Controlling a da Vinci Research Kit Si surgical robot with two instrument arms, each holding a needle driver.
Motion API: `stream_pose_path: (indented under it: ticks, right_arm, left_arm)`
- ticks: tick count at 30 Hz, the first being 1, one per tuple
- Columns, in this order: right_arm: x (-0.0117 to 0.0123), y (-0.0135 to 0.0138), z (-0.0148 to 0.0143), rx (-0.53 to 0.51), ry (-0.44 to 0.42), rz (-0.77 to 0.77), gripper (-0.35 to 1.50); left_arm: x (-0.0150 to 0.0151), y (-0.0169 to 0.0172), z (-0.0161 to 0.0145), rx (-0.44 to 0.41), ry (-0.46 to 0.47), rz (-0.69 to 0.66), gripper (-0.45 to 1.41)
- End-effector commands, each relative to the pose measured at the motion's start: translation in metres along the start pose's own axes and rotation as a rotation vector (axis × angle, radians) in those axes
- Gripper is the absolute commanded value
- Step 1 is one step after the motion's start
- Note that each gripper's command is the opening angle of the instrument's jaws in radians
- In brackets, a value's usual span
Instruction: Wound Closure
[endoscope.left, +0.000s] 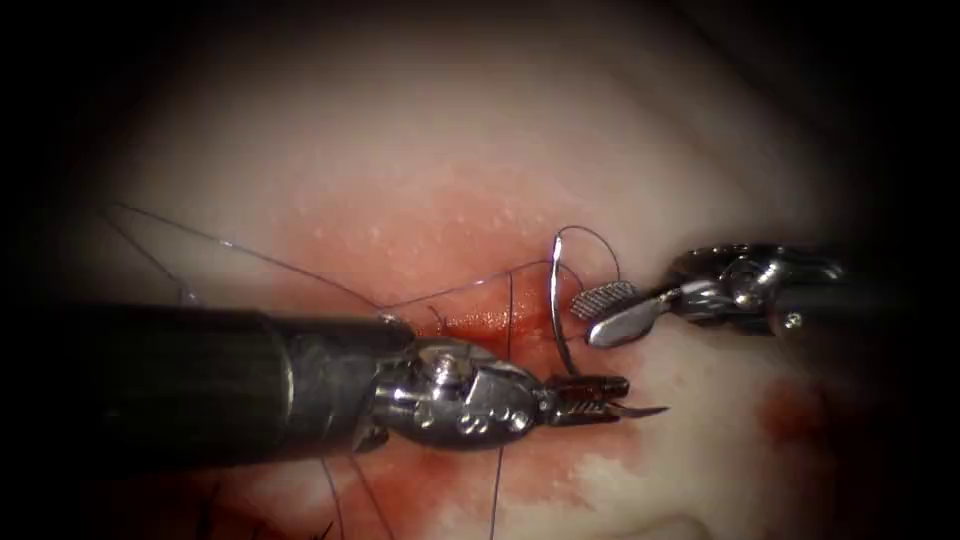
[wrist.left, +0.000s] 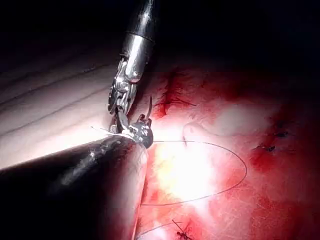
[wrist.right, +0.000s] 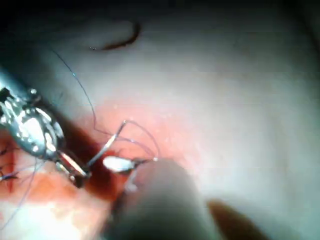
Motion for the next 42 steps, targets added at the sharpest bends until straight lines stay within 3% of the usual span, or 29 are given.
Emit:
stream_pose_path:
  ticks: [1, 10, 32, 34, 35, 36, 37, 38, 42]
  right_arm:
    - [0.0005, 0.0005, 0.0012, 0.007, 0.005, -0.002, 0.78]
    - [0.0013, -0.0003, 0.0019, 0.084, 0.059, 0.046, 0.73]
    - [0.0009, -0.0008, 0.0031, 0.138, 0.043, 0.079, 0.71]
    - [0.001, -0.0009, 0.0031, 0.149, 0.049, 0.08, 0.61]
    - [0.001, -0.0009, 0.0031, 0.153, 0.047, 0.079, 0.47]
    - [0.001, -0.001, 0.0031, 0.16, 0.048, 0.079, 0.29]
    - [0.001, -0.001, 0.003, 0.176, 0.043, 0.078, -0.11]
    - [0.001, -0.001, 0.003, 0.191, 0.033, 0.076, -0.35]
    - [0.001, -0.0011, 0.0027, 0.213, 0.015, 0.041, -0.35]
  left_arm:
    - [-0.0002, 0.0001, 0.0008, 0.0, 0.0, 0.007, -0.45]
    - [-0.0007, 0.0005, 0.0014, -0.005, -0.009, 0.013, -0.45]
    - [-0.0003, 0.0006, 0.0014, -0.007, -0.011, 0.024, -0.45]
    - [-0.0003, 0.0006, 0.0014, -0.007, -0.011, 0.024, -0.45]
    - [-0.0003, 0.0006, 0.0014, -0.008, -0.011, 0.024, -0.45]
    - [-0.0003, 0.0006, 0.0014, -0.008, -0.011, 0.024, -0.45]
    - [-0.0003, 0.0006, 0.0014, -0.008, -0.011, 0.024, -0.45]
    - [-0.0003, 0.0006, 0.0014, -0.008, -0.011, 0.024, -0.45]
    - [-0.0003, 0.0003, 0.0014, -0.008, -0.01, 0.022, -0.45]
